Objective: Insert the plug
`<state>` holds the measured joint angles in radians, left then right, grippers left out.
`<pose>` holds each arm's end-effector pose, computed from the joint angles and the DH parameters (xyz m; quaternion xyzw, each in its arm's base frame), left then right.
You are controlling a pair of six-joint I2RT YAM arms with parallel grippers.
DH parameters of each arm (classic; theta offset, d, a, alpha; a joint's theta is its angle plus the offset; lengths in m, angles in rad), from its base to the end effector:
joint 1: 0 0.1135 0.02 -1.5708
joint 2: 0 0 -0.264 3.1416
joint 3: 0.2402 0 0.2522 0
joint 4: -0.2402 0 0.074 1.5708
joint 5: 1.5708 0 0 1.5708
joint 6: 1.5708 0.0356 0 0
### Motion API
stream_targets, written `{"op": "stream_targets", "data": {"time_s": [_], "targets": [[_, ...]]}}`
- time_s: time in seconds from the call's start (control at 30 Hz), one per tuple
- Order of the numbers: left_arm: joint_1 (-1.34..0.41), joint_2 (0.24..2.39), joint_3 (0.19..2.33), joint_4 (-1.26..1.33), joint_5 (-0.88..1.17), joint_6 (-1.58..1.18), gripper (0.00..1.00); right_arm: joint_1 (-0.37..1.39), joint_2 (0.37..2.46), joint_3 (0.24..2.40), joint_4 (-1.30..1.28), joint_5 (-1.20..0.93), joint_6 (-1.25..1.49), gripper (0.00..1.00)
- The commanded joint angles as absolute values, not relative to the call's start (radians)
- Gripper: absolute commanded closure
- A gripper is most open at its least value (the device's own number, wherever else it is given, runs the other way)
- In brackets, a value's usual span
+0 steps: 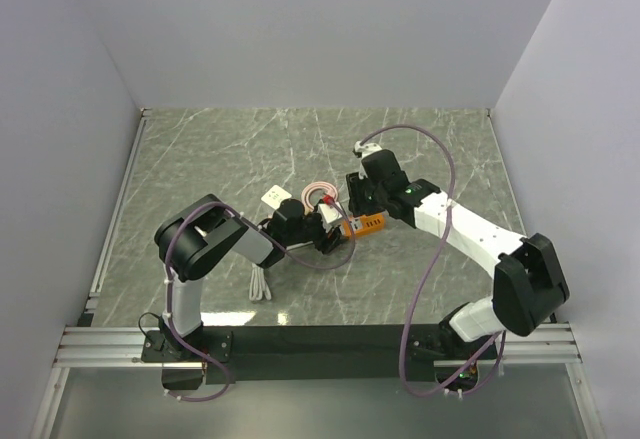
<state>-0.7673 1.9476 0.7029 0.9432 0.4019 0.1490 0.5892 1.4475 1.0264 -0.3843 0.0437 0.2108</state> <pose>0.2454 -0.2560 0.1144 0.4551 0.6554 -0.3299 0.5045 0.2599 0.1718 0.2511 -0.1664 0.9124 0.1267 0.3518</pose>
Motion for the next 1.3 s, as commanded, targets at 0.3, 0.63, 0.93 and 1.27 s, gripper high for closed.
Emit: {"op": "stream_targets", "data": {"time_s": [0.3, 0.63, 0.93, 1.27], "targets": [[-0.769, 1.916, 0.666, 1.069, 0.385, 0.164, 0.37, 0.594, 1.427, 1.02, -0.367, -0.021, 0.195, 1.0], [-0.767, 1.868, 0.538, 1.406, 0.379, 0.118, 0.32, 0.594, 1.385, 0.989, -0.344, -0.143, 0.184, 1.0], [-0.767, 1.862, 0.549, 1.445, 0.425, 0.087, 0.32, 0.594, 1.381, 0.979, -0.328, -0.192, 0.183, 1.0], [-0.772, 1.868, 0.56, 1.482, 0.471, 0.052, 0.33, 0.595, 1.396, 0.982, -0.322, -0.213, 0.179, 1.0]]}}
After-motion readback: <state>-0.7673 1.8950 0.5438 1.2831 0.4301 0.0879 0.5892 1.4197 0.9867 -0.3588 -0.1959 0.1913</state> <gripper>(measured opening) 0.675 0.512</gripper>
